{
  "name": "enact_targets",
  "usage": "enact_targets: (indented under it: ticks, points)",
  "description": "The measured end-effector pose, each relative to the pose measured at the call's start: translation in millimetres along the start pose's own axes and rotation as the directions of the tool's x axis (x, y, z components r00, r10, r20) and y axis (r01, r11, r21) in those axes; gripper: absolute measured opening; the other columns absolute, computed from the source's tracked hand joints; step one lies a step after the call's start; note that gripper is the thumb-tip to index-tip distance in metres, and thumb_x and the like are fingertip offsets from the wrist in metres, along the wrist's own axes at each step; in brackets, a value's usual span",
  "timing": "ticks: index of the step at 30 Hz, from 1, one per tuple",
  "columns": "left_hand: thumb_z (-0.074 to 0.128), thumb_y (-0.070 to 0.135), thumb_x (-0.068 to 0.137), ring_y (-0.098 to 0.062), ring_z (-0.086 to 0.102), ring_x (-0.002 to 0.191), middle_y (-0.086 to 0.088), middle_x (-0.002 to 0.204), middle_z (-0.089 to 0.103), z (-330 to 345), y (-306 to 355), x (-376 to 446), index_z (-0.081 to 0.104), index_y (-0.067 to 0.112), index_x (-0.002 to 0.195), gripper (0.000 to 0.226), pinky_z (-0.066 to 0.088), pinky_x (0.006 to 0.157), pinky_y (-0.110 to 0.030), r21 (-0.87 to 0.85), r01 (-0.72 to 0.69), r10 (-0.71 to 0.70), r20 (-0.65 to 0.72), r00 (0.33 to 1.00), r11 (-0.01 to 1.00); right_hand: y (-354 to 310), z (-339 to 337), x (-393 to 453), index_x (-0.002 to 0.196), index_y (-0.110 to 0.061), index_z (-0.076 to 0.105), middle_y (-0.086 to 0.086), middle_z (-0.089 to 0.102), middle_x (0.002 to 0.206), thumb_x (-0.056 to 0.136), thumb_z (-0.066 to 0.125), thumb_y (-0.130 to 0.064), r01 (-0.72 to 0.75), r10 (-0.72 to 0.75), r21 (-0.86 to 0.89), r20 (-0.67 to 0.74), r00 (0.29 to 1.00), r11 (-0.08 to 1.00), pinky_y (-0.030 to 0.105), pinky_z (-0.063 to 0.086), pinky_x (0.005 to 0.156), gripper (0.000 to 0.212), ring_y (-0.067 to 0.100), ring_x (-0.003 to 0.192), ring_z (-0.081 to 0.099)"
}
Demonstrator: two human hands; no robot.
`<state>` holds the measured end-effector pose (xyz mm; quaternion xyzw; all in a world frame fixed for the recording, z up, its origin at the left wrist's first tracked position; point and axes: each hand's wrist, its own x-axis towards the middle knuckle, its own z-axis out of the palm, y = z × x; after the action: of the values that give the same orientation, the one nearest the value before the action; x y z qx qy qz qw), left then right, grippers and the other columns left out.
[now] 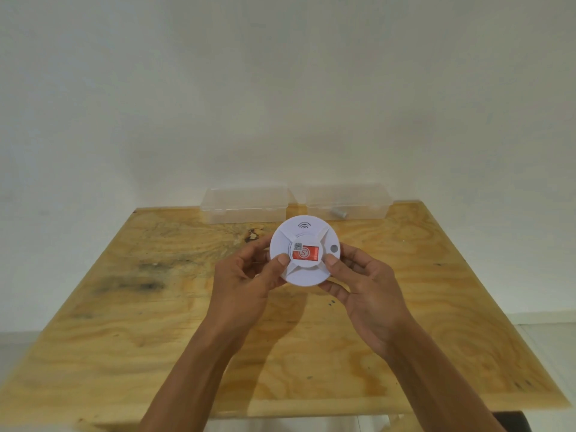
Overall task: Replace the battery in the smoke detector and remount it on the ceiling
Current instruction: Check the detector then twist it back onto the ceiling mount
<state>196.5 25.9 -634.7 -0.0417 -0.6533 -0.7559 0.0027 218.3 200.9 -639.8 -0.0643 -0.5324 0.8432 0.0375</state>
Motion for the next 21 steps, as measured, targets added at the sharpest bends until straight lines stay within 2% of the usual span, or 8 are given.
enact_targets:
  ticks: [3, 12, 16, 21]
  points:
    - [0.071, 0.005, 0.089, -0.010, 0.073, 0.077, 0.000, 0.092, 0.080, 2.2, 1.6, 0.7, 0.073, 0.023, 0.110, 0.028, 0.060, 0.070, -0.025, -0.006, 0.004, -0.004, 0.000, 1.000, 1.000, -0.2, -0.8, 0.5, 0.113, -0.001, 0.068, 0.018, 0.074, 0.109, 0.085, 0.068, -0.005, -0.005, 0.005, 0.010, -0.013, 1.000, 1.000, 0.032, 0.058, 0.073, 0.028, 0.031, 0.099, 0.072]
    - [0.071, 0.006, 0.089, -0.020, 0.077, 0.090, -0.005, 0.098, 0.080, 4.1, 3.1, 2.3, 0.073, 0.020, 0.114, 0.029, 0.062, 0.075, -0.029, -0.003, 0.004, -0.004, 0.014, 1.000, 1.000, -3.6, -2.6, 1.3, 0.115, -0.003, 0.068, 0.016, 0.073, 0.111, 0.084, 0.069, -0.008, -0.016, 0.016, 0.007, -0.022, 1.000, 1.000, 0.035, 0.058, 0.077, 0.031, 0.028, 0.100, 0.072]
    - [0.071, 0.006, 0.090, -0.015, 0.076, 0.083, -0.005, 0.097, 0.080, 5.0, 4.8, 3.2, 0.073, 0.018, 0.117, 0.030, 0.062, 0.075, -0.030, 0.007, -0.004, 0.004, 0.026, 1.000, 1.000, -6.1, -2.8, 0.4, 0.115, -0.002, 0.068, 0.016, 0.074, 0.110, 0.087, 0.068, -0.006, -0.015, 0.016, 0.011, -0.024, 1.000, 1.000, 0.039, 0.057, 0.083, 0.028, 0.030, 0.101, 0.072]
    - [0.072, 0.008, 0.089, -0.015, 0.075, 0.084, -0.005, 0.099, 0.080, 6.6, 7.3, 5.0, 0.072, 0.016, 0.120, 0.032, 0.061, 0.075, -0.030, 0.009, -0.011, 0.010, 0.032, 0.999, 1.000, -10.3, -2.9, -0.2, 0.115, -0.003, 0.068, 0.015, 0.074, 0.110, 0.087, 0.068, -0.006, -0.005, 0.005, 0.007, -0.028, 1.000, 1.000, 0.041, 0.056, 0.085, 0.028, 0.029, 0.102, 0.071]
